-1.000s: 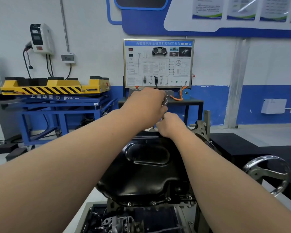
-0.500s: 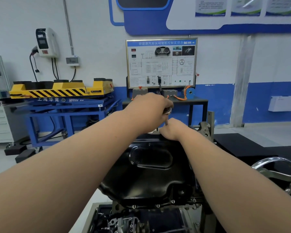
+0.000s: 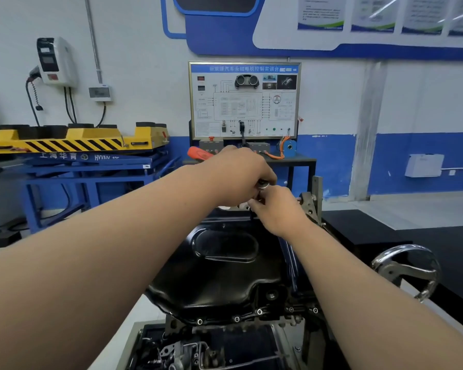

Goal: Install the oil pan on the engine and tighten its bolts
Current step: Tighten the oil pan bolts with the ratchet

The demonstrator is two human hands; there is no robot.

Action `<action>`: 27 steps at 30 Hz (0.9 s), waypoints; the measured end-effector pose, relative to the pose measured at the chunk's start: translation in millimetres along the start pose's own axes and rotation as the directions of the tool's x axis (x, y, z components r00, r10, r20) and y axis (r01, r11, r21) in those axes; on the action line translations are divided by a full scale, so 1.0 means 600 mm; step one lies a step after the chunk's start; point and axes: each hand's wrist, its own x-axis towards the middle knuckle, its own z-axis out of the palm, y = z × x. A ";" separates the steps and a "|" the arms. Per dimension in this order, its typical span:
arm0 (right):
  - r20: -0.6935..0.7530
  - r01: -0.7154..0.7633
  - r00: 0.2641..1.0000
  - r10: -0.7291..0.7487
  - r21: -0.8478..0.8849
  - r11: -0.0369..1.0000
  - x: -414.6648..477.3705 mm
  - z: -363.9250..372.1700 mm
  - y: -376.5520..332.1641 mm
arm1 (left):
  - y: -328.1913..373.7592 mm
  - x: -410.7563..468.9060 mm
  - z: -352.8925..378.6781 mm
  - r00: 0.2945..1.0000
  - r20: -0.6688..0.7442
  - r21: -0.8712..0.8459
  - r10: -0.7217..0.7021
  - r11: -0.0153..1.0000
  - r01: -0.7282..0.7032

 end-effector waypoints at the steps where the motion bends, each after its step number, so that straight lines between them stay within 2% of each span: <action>1: -0.039 -0.001 0.999 0.001 0.004 1.000 -0.003 0.002 -0.004 | 0.002 0.000 0.001 0.999 -0.021 -0.009 -0.025 1.000 0.025; 3: -0.089 -0.010 0.996 0.010 0.000 1.000 -0.003 0.004 -0.012 | 0.008 0.000 0.005 0.987 -0.075 -0.029 -0.144 0.989 0.142; 6: -0.095 -0.065 0.994 0.059 -0.060 0.996 0.003 0.008 -0.027 | 0.019 -0.001 0.013 0.932 -0.109 -0.070 -0.346 0.938 0.340; 8: -0.129 -0.113 0.986 0.105 -0.054 0.992 0.001 0.017 -0.033 | 0.022 -0.003 0.017 0.914 -0.080 -0.148 -0.398 0.911 0.384; 10: -0.195 -0.113 0.974 0.119 0.040 0.993 -0.008 0.027 -0.031 | 0.023 -0.004 0.015 0.940 -0.061 -0.130 -0.335 0.937 0.325; 13: -0.215 -0.080 0.969 0.124 0.203 0.976 -0.017 0.033 -0.027 | 0.019 -0.009 0.013 0.984 -0.022 0.022 -0.177 0.984 0.177; 17: -0.234 -0.040 0.969 0.079 0.165 0.985 -0.023 0.036 -0.027 | 0.003 -0.012 0.014 0.999 -0.028 0.171 -0.039 0.984 0.043; 24: -0.271 -0.128 0.948 0.166 0.151 0.980 -0.026 0.032 -0.025 | 0.016 -0.022 0.024 0.964 -0.114 0.117 -0.241 0.960 0.254; 27: -0.277 -0.150 0.940 0.201 0.193 0.970 -0.025 0.032 -0.024 | 0.024 -0.021 0.028 0.964 -0.119 0.087 -0.239 0.964 0.250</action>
